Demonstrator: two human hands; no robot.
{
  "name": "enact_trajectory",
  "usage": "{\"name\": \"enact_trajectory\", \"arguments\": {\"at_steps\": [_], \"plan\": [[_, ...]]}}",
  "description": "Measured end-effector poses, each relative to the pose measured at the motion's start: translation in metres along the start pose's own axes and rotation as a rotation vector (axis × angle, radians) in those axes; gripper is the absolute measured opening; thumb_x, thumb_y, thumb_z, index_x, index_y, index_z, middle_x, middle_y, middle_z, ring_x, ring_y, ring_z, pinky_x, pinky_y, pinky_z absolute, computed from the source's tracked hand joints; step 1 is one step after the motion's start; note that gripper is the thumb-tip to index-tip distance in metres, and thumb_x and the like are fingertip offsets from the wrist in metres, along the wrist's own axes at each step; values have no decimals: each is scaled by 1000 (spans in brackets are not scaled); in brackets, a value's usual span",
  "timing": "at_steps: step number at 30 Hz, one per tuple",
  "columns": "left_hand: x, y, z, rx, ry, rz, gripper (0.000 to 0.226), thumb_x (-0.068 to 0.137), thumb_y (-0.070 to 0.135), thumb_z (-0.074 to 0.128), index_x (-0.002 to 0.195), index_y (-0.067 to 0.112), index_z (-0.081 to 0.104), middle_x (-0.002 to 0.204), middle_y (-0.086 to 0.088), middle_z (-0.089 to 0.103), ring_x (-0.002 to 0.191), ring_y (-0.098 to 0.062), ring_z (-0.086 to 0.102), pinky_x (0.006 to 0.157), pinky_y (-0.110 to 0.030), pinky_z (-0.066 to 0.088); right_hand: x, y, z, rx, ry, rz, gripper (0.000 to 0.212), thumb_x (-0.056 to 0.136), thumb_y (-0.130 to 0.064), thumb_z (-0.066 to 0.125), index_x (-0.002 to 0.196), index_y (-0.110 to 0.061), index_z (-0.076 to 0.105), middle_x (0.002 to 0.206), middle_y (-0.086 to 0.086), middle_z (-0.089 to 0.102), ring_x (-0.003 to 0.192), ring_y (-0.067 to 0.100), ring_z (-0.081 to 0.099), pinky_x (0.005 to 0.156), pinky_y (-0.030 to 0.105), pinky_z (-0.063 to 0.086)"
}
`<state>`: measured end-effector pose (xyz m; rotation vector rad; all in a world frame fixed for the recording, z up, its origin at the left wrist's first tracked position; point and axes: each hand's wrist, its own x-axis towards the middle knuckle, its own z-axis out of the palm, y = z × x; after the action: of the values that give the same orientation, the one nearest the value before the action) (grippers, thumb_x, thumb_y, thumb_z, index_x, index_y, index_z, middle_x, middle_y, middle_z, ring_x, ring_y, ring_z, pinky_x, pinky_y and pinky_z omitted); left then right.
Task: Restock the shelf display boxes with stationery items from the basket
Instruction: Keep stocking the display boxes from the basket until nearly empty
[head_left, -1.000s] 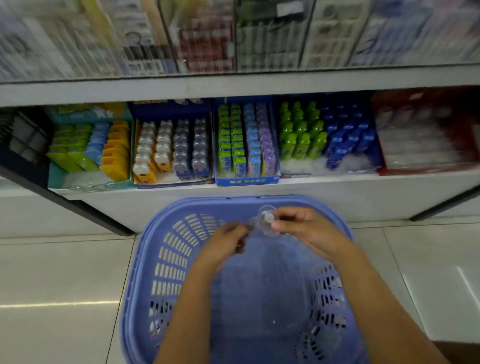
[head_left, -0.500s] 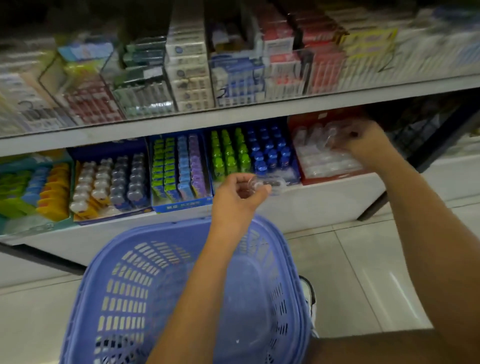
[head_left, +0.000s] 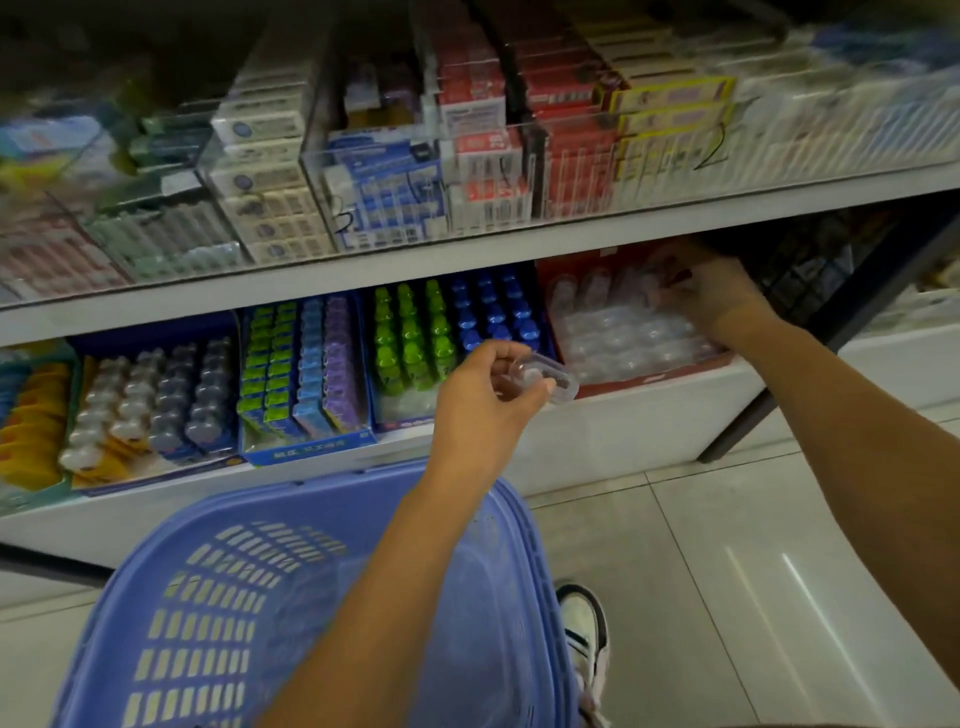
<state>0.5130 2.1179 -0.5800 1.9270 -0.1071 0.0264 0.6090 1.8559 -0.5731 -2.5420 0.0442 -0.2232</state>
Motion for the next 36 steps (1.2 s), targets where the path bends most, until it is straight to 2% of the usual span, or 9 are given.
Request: {"name": "enact_trajectory", "arguments": {"at_steps": [3,6,11,18,20,23,29,33,36], "plan": [[22,9,18,88,-1,85,27,78,22,76,101,26,62,84,9,63,67,-2,55,64,-13,47,2,7,-2,3,9,1,38,76,-3,73,112,-6,61,113,16,64,102,30,61,88,31,48],[50,17,37,190,-24,155,33,76,22,78,107,16,65,93,0,64,75,-10,54,73,-23,50,8,9,0,-62,-65,-34,39,77,0,70,115,-5,59,115,19,62,106,36,59,93,45,49],[85,17,58,266,-66,143,36,78,21,75,111,15,61,100,0,66,90,-16,60,77,-24,49,10,15,10,-176,-94,-14,39,82,-3,64,120,-8,57,111,20,66,103,36,61,93,40,49],[108,20,84,464,-136,218,32,85,20,67,114,13,57,109,-8,65,100,-24,60,80,-30,48,6,18,13,-166,-79,-21,35,88,-9,60,123,-9,56,115,21,63,106,39,60,93,47,50],[112,21,88,488,-137,236,30,87,17,63,116,11,56,108,-8,63,95,-18,60,79,-21,46,6,17,11,-174,-81,-22,36,88,-10,60,123,-9,55,116,22,63,106,39,60,94,48,49],[118,20,89,474,-162,214,23,92,12,55,115,10,56,93,4,57,68,9,47,60,2,33,5,14,10,-200,-87,-27,36,89,-9,58,124,-11,54,116,22,63,106,39,60,94,47,50],[131,30,96,602,-244,236,27,95,16,51,121,10,53,124,-11,56,112,-24,53,83,-21,34,3,8,8,-292,-78,-59,33,92,-10,53,126,-8,52,114,23,64,103,38,61,90,42,51],[127,29,106,645,-204,269,30,95,15,50,125,11,55,127,-11,54,114,-27,53,92,-32,43,3,7,7,-356,-103,-68,33,95,-13,50,126,-5,50,114,24,63,103,39,60,89,42,50],[123,22,103,677,-195,294,34,92,14,56,125,7,52,128,-15,51,114,-28,53,92,-30,42,4,9,6,-333,-105,-87,35,93,-12,53,127,-5,51,114,25,62,103,40,59,88,40,50]]}}
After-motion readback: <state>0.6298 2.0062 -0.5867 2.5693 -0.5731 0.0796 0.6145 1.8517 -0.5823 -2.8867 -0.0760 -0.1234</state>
